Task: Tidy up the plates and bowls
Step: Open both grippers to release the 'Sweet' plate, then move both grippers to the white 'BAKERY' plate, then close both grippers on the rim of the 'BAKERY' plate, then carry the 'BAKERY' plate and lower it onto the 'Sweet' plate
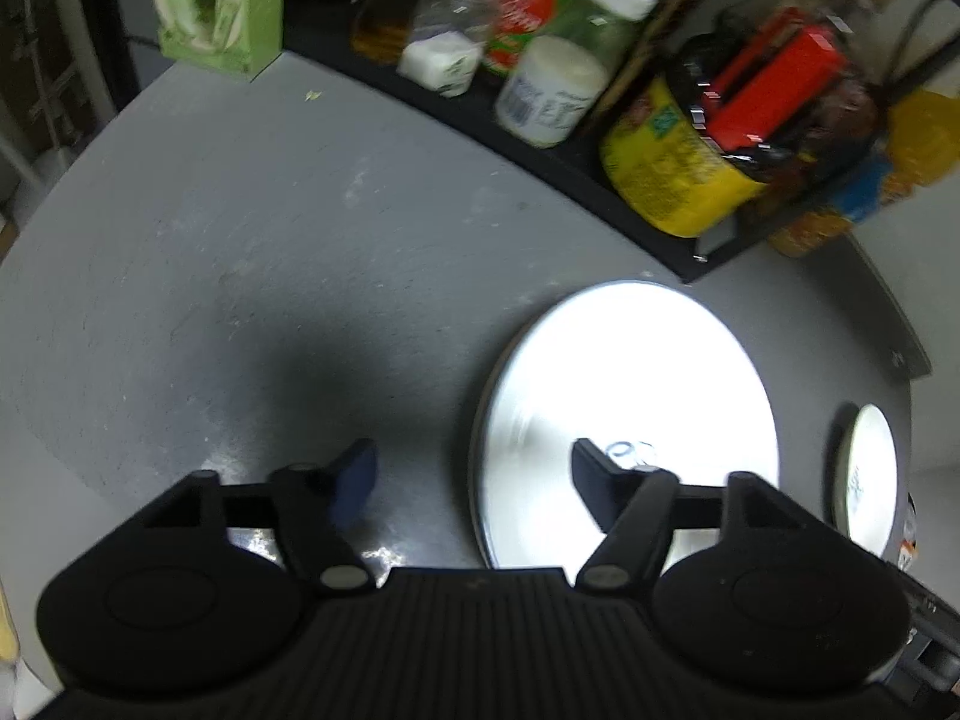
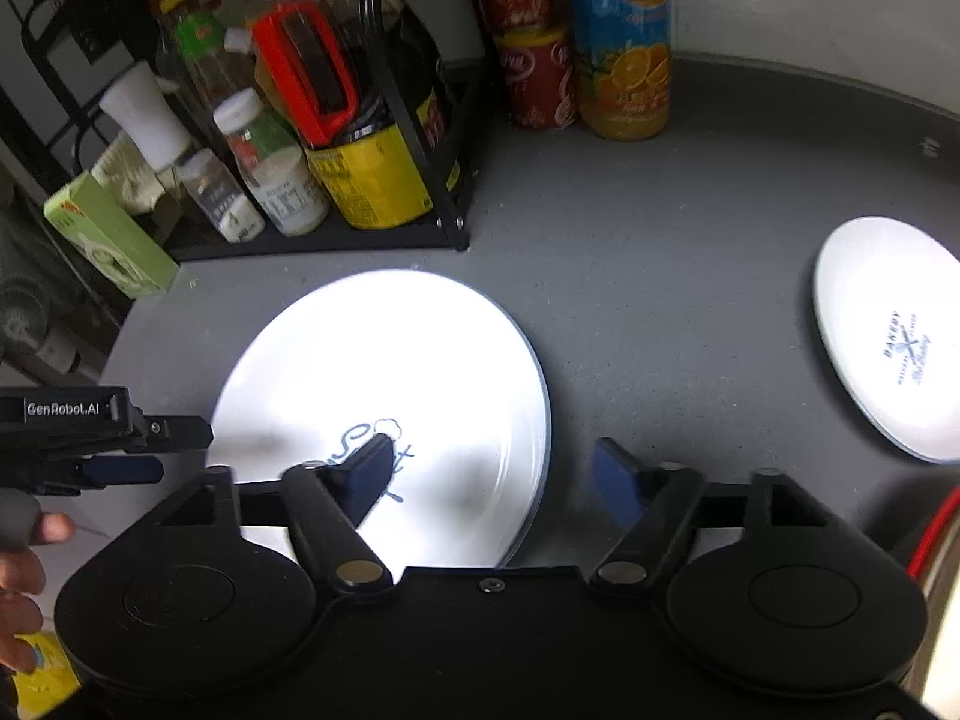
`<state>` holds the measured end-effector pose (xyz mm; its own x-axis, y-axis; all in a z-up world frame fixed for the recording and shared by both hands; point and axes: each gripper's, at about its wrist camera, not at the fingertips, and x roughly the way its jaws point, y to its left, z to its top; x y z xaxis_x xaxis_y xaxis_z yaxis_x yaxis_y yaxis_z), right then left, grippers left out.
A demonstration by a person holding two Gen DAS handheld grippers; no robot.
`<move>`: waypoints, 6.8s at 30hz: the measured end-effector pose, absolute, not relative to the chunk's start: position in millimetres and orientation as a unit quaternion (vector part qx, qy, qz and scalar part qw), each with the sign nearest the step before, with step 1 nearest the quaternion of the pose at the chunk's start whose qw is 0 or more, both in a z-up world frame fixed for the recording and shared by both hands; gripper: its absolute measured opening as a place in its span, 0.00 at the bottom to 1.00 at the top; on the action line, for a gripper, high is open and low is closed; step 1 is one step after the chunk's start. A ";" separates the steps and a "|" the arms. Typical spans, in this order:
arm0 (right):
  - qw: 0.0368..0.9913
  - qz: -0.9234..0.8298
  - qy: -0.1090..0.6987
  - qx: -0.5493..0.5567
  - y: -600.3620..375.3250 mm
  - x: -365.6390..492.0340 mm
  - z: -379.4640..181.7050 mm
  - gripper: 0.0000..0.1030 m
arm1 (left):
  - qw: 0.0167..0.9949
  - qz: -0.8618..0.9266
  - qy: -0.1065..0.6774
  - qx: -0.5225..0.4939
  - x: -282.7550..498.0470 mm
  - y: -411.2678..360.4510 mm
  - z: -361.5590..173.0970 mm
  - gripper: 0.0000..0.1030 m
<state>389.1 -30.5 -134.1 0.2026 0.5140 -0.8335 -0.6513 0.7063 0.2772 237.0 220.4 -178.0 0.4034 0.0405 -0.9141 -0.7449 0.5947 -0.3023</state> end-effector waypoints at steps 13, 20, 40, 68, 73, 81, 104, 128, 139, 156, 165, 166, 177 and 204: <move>0.799 0.344 0.488 -0.067 -68.1 365.1 -99.0 0.90 | 0.809 0.188 0.459 -0.316 236.2 172.9 -139.2 0.74; 0.815 0.334 0.470 -0.061 -99.1 367.1 -83.1 0.95 | 0.834 0.145 0.454 -0.280 253.4 138.1 -109.3 0.74; 0.833 0.321 0.451 -0.016 -181.2 447.4 -69.0 0.97 | 0.859 0.055 0.452 -0.234 364.5 38.7 -62.9 0.74; 0.815 0.313 0.487 -0.001 -238.5 578.3 -115.0 0.97 | 0.830 0.070 0.498 -0.243 511.5 -20.1 -110.3 0.74; 0.793 0.325 0.515 0.008 -242.8 599.7 -136.8 0.95 | 0.811 0.073 0.518 -0.262 530.1 -19.4 -136.9 0.74; 0.760 0.328 0.561 0.001 -242.9 618.7 -180.5 0.60 | 0.776 0.081 0.544 -0.310 542.6 -17.3 -185.4 0.49; 0.713 0.323 0.620 0.051 -246.1 639.3 -234.8 0.20 | 0.733 0.107 0.577 -0.343 548.0 -12.6 -239.0 0.24; 0.735 0.343 0.575 0.102 -263.5 633.9 -207.4 0.10 | 0.770 0.085 0.526 -0.351 530.0 4.1 -214.1 0.06; 0.756 0.350 0.544 0.102 -262.1 622.5 -169.7 0.10 | 0.791 0.070 0.501 -0.344 517.7 11.4 -175.6 0.06; 0.778 0.352 0.510 0.104 -250.9 568.1 -125.3 0.10 | 0.814 0.050 0.475 -0.332 468.4 34.7 -127.9 0.06; 0.773 0.369 0.508 0.094 -217.1 529.6 -118.2 0.10 | 0.812 0.070 0.468 -0.341 422.0 70.2 -121.2 0.06; 0.771 0.371 0.508 0.094 -213.0 525.7 -117.9 0.10 | 0.812 0.072 0.467 -0.342 417.3 74.5 -120.4 0.06; 0.754 0.397 0.516 0.084 -169.1 477.8 -120.2 0.10 | 0.810 0.099 0.456 -0.355 358.6 121.5 -116.1 0.06; 0.729 0.411 0.547 0.017 -85.8 399.5 -145.8 0.10 | 0.771 0.143 0.468 -0.406 260.3 187.9 -169.3 0.06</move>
